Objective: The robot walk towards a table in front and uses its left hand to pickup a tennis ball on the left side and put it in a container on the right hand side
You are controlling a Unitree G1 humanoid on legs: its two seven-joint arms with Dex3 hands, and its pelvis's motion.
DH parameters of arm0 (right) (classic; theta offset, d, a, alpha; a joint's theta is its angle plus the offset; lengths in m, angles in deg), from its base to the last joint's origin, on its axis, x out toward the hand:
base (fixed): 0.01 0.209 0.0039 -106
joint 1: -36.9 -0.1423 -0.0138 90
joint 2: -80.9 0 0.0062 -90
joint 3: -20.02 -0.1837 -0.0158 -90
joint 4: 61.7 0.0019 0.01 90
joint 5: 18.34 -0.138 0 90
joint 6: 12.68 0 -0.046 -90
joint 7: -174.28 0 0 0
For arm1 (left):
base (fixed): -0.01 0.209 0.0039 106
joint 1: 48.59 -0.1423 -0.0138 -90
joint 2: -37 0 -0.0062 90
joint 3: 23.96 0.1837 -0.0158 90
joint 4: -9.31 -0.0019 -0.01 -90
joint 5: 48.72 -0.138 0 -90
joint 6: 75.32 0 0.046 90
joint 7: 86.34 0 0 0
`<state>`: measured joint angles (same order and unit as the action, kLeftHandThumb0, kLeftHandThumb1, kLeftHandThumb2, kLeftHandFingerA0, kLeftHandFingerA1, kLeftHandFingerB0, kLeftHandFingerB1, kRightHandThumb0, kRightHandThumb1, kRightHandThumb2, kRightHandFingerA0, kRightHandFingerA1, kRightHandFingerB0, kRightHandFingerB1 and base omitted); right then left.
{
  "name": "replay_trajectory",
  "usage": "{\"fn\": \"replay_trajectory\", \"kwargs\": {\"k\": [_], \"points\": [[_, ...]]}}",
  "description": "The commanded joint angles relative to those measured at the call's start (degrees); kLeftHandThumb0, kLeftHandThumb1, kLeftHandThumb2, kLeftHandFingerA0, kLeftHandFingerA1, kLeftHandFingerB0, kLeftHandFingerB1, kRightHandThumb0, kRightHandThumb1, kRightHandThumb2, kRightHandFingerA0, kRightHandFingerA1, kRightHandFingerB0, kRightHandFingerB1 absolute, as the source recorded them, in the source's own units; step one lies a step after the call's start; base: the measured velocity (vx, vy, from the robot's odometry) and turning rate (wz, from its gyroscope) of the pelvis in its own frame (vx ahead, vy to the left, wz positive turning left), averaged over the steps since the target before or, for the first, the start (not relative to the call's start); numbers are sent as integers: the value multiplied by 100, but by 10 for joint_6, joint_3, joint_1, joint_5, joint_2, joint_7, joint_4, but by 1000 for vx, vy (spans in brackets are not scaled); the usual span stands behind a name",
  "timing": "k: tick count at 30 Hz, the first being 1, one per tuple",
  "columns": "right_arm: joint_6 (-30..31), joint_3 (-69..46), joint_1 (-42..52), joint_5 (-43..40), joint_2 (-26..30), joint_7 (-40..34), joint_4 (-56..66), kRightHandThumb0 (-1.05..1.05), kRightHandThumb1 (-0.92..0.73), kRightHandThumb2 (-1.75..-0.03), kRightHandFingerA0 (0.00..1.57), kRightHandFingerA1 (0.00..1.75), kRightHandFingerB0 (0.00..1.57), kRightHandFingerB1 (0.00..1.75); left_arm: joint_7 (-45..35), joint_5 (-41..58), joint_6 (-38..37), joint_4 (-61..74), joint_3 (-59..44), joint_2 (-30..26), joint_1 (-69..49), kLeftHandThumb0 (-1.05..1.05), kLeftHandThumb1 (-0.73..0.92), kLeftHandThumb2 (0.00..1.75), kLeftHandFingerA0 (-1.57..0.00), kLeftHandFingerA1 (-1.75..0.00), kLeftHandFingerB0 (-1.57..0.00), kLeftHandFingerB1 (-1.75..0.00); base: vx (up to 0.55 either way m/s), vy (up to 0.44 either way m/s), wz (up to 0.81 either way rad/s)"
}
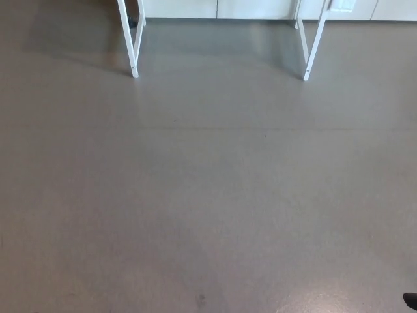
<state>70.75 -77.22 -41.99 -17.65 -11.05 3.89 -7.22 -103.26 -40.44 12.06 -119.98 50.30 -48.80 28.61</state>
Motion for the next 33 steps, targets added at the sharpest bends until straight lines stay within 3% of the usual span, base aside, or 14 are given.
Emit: {"fn": "replay_trajectory", "kwargs": {"k": [1,2,3,6,7,10,11,21,22,23,33], "points": [[-17,-7,6,-12,12,17,-2,6,-45,-88,27,61,22,54,-20,17,-10,3,-7,-8,-5,23,47,81,-39,-77,-33,-63,0,0,0],[-17,-7,6,-12,11,17,-2,6,-45,-88,27,61,22,54,-20,17,-9,3,-7,-7,-5,23,47,81,-39,-77,-33,-63,0,0,0],[-18,-8,7,-12,11,17,-1,6,-63,-58,31,57,30,45,-22,16,-13,3,-6,-8,-6,21,46,82,-39,-76,-33,-63,0,0,0],[-23,-6,11,-11,11,18,0,5,-64,-58,30,57,30,45,-25,18,-19,2,-7,-9,-10,22,44,83,-41,-78,-34,-64,0,0,0],[-22,-7,11,-11,10,16,-1,7,-46,-88,27,60,24,55,-24,17,-15,4,-6,-9,-11,22,45,82,-41,-78,-34,-64,0,0,0],[-23,-5,23,-7,11,14,7,6,-45,-88,28,61,23,54,-29,22,-13,5,-7,-7,-17,24,45,84,-37,-77,-36,-66,0,0,0],[-24,-6,25,-7,12,14,6,8,-63,-58,31,57,31,45,-29,21,-13,3,-7,-7,-17,25,46,83,-38,-76,-35,-65,0,0,0],[-37,-7,49,-11,17,22,4,6,-63,-58,31,56,32,44,-27,13,-28,0,3,-4,-41,21,46,81,-36,-75,-34,-65,0,0,0],[-48,-6,48,-8,17,21,-3,10,-63,-58,29,56,30,45,-5,5,-40,14,4,4,-54,14,37,77,-37,-87,-34,-67,0,0,0],[-48,-5,47,-8,16,20,-4,9,-63,-58,31,57,30,45,4,-1,-49,22,6,7,-62,12,27,90,-44,-75,-34,-66,0,0,0],[-54,0,50,-4,17,16,-12,8,-62,-58,29,54,30,45,13,1,-50,26,12,6,-69,15,28,90,-44,-74,-32,-65,-12,39,-1]]}}
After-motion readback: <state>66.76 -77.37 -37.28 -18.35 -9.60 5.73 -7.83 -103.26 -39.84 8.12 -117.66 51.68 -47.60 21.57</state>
